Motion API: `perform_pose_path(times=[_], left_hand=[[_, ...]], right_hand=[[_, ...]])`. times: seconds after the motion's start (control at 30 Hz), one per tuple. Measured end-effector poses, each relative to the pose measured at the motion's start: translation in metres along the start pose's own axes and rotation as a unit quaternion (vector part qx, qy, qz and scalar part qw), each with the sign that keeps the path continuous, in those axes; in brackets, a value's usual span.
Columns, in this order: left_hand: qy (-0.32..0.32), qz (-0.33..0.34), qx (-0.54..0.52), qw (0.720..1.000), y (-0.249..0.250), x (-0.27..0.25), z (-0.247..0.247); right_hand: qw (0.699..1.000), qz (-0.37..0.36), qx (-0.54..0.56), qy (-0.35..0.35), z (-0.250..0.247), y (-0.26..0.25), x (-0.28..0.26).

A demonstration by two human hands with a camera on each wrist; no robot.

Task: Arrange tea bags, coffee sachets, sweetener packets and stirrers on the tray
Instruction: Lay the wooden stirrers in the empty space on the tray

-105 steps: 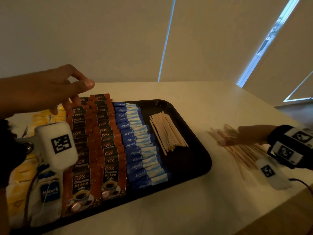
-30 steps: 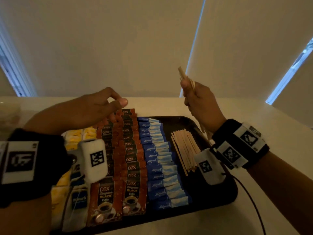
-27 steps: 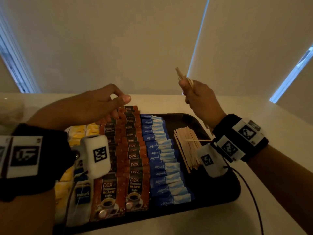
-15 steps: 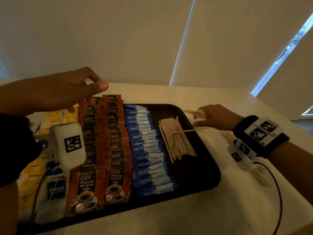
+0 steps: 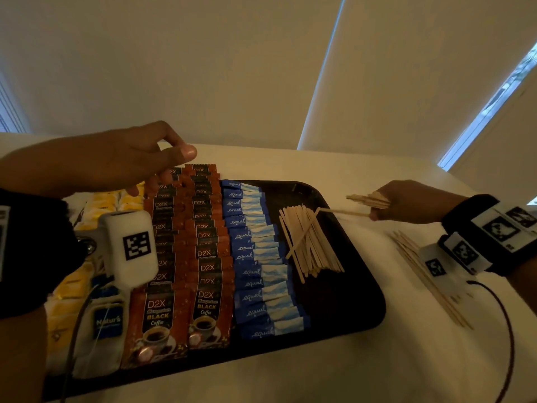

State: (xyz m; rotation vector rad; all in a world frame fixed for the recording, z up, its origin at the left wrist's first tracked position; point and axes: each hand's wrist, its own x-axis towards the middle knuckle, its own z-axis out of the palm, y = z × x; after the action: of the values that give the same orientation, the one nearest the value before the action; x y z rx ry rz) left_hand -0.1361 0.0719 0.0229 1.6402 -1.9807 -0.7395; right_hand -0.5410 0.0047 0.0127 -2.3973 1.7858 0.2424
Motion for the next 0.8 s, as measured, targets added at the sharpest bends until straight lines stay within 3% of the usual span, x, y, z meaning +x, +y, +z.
perform_pose_path(times=[0.17, 0.3, 0.4, 0.53, 0.63, 0.73, 0.8], left_hand=[[-0.002, 0.03, -0.003, 1.0, 0.005, -0.001, 0.004], [0.023, 0.056, -0.016, 0.998, 0.016, -0.003, 0.009], [0.034, 0.079, -0.051, 0.995, 0.033, -0.006, 0.015], [0.078, 0.135, -0.089, 0.984, 0.059, -0.011, 0.022], [0.118, 0.151, -0.112, 0.975, 0.061, -0.013, 0.022], [0.119, 0.152, -0.136, 0.972, 0.06, -0.013, 0.021], [0.123, 0.161, -0.177, 0.963, 0.063, -0.014, 0.022]], right_hand=[[0.986, -0.049, 0.128, 0.099, -0.014, -0.029, -0.016], [0.931, -0.109, 0.319, 0.141, -0.015, -0.084, -0.024], [0.896, -0.175, 0.387, 0.125, -0.015, -0.126, -0.025], [0.872, -0.249, 0.411, 0.094, -0.01, -0.166, -0.019], [0.865, -0.264, 0.407, 0.129, -0.003, -0.179, -0.011], [0.876, -0.252, 0.375, 0.167, 0.001, -0.185, -0.004], [0.868, -0.241, 0.386, 0.2, 0.001, -0.187, -0.002]])
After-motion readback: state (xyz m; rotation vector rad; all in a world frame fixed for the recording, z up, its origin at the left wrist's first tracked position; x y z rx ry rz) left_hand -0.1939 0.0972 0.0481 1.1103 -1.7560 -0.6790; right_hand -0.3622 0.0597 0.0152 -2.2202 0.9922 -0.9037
